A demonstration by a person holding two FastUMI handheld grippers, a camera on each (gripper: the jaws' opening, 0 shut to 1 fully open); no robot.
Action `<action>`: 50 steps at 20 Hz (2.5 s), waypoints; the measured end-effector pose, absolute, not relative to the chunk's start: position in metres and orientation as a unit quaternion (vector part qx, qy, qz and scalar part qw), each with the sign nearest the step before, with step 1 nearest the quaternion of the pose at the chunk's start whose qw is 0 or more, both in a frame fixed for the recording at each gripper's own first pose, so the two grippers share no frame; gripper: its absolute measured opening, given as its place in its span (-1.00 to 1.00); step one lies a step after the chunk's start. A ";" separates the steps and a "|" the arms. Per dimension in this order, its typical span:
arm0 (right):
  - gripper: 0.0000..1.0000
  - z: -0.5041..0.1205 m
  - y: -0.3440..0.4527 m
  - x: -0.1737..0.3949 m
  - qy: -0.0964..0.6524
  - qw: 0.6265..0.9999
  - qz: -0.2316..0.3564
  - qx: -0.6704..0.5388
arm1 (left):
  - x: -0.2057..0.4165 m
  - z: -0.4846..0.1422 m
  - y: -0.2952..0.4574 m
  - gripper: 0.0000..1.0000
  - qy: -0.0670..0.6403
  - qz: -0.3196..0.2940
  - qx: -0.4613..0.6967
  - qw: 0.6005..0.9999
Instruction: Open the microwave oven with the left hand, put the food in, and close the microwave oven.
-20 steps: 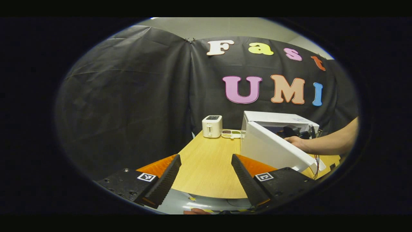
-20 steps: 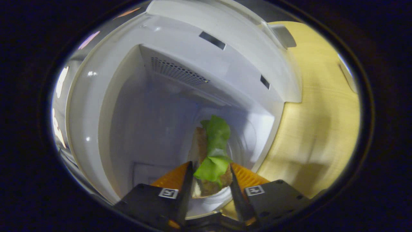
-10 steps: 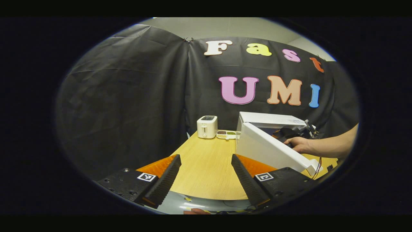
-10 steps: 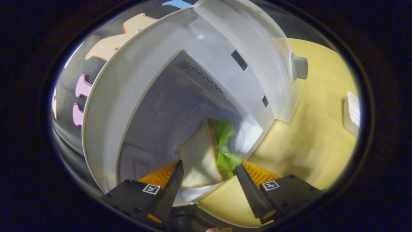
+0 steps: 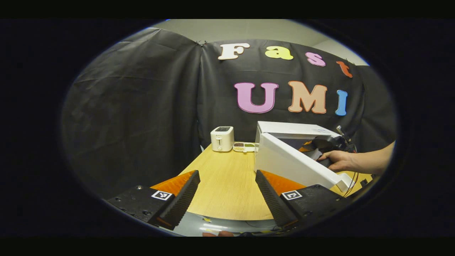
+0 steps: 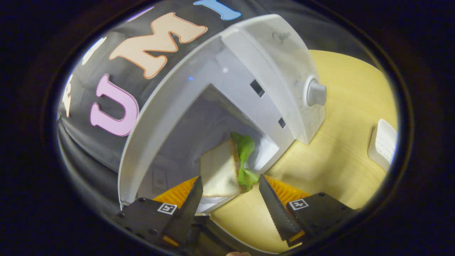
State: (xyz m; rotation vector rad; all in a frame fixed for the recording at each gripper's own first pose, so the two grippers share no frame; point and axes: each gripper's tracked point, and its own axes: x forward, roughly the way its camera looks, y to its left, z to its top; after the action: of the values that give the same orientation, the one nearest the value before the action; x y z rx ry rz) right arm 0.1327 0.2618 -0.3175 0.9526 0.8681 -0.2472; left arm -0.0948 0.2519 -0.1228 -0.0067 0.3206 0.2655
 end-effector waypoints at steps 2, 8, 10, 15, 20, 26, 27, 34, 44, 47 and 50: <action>0.94 -0.297 0.247 0.123 0.386 0.824 -0.083 0.408 | -0.091 -0.123 0.249 0.92 0.161 0.127 0.003 0.979; 0.94 -0.219 0.181 0.093 0.288 0.916 0.002 0.278 | -0.080 -0.132 0.229 0.10 0.174 0.100 0.027 0.979; 0.94 -0.195 0.151 0.085 0.250 0.944 0.014 0.216 | -0.080 -0.151 0.231 -0.60 0.198 0.110 0.054 0.973; 0.72 -0.141 0.100 0.063 0.168 0.979 0.024 0.111 | -0.088 -0.195 0.200 -0.96 0.252 0.084 0.063 0.962; 0.73 -0.107 0.070 0.047 0.130 0.989 0.023 0.063 | -0.094 -0.228 0.174 -0.98 0.286 0.062 0.038 0.955; 0.98 -0.089 0.053 0.046 0.102 0.994 0.033 0.013 | -0.100 -0.250 0.161 -0.98 0.327 0.078 0.067 0.939; 0.98 -0.085 0.051 0.045 0.098 0.995 0.034 0.013 | -0.099 -0.249 0.159 -1.00 0.326 0.079 0.075 0.939; 0.94 -0.084 0.030 0.042 0.100 0.994 0.029 0.021 | -0.081 -0.248 0.123 -1.00 0.316 0.067 0.084 0.943; 0.93 -0.088 -0.012 0.038 0.107 0.993 -0.006 0.047 | -0.025 -0.253 0.058 -0.99 0.291 0.010 0.102 0.951; 1.00 -0.088 -0.027 0.036 0.103 0.993 -0.020 0.049 | -0.005 -0.253 0.034 -0.96 0.285 -0.016 0.111 0.952; 0.93 -0.084 -0.046 0.029 0.096 0.994 -0.030 0.033 | 0.013 -0.249 0.010 -0.99 0.271 -0.045 0.134 0.952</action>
State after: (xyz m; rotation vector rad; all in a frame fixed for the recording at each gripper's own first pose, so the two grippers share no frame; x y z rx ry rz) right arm 0.0286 -0.0457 -0.0843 0.0659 0.1914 -0.0607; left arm 0.0128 0.0099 -0.2490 0.2724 0.5511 -0.0913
